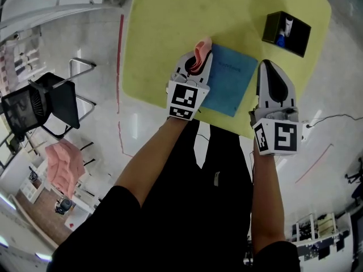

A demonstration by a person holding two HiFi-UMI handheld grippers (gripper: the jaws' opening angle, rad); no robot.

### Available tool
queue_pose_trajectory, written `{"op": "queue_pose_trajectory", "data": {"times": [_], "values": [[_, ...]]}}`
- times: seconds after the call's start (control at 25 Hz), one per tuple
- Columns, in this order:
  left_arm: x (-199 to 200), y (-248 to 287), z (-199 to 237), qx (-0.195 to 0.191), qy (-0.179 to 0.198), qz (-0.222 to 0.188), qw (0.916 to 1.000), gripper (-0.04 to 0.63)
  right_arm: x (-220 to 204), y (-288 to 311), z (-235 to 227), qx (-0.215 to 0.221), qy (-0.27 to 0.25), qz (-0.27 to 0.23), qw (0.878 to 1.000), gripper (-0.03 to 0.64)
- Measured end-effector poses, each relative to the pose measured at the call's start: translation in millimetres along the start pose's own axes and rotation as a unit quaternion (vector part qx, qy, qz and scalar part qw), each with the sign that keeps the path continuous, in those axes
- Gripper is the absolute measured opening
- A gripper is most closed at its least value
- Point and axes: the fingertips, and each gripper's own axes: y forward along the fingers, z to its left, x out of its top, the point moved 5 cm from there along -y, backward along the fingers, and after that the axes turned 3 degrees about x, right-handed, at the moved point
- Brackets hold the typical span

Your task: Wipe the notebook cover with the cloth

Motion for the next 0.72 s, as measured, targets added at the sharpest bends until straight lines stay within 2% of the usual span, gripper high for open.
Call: {"op": "queue_pose_trajectory", "data": {"times": [0.72], "values": [[-6,15,-20,-0.017,-0.004,0.026,0.9995,0.023,-13,-10,-11,-0.013,0.013,-0.004,1.000,0.031]]}}
